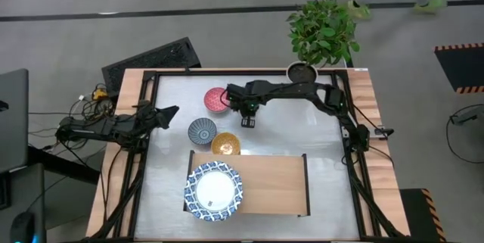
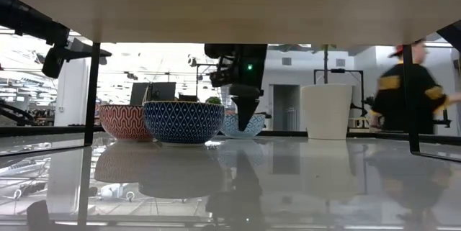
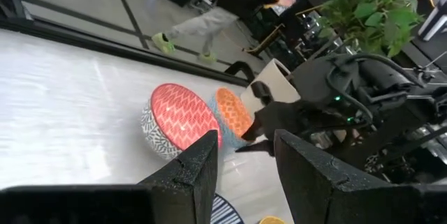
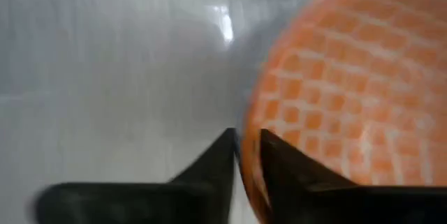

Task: Place and stack bowls onto a shelf
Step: Put the orange patterned bowl on the shelf

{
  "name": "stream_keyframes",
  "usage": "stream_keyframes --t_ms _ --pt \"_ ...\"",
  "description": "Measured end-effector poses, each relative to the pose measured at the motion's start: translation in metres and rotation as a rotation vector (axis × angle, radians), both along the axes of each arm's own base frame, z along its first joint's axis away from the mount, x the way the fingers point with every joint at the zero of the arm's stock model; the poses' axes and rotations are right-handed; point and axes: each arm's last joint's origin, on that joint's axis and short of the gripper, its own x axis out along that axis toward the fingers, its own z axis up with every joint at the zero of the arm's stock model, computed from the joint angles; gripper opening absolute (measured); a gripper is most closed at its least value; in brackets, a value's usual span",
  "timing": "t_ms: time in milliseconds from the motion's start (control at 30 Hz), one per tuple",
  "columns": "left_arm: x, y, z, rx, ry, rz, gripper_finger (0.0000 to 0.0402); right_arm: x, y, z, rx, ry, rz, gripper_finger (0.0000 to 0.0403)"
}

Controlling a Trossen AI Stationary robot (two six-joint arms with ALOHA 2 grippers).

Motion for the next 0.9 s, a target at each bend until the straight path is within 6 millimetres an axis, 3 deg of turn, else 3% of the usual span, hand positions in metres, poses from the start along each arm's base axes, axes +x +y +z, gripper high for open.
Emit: stream_keyframes --t_ms 67,267,400,567,700,800,900 --pt "0.000 0.000 0.000 -0.002 -0.001 -0.005 0.0128 0.001 0.000 0.001 -0.008 -0.007 -0.011 0.0037" --pt "0.000 0.000 0.000 -0.002 -0.002 -0.005 0.0128 0.000 -0.001 0.005 -0.002 0.008 -0.031 0.0039" --pt "0.000 0.000 0.000 -0.002 -0.002 -0.005 0.0128 0.004 0.003 0.024 0.006 0.006 -0.016 0.0039" --pt "0.000 0.000 0.000 -0.003 -0.002 -0.005 0.0128 0.003 0.005 0.068 -0.021 -0.089 -0.014 0.0039" --pt "0.000 0.000 0.000 -0.011 -0.009 -0.005 0.0128 -0.011 0.012 0.115 -0.036 -0.166 -0.024 0.0039" --pt "0.000 0.000 0.000 -0.017 -0.015 -0.004 0.0128 -0.028 0.027 0.150 -0.046 -0.221 -0.005 0.0040" --pt "0.000 0.000 0.000 -0.022 -0.019 -0.013 0.0128 -0.046 0.053 0.184 -0.044 -0.284 0.054 0.0039"
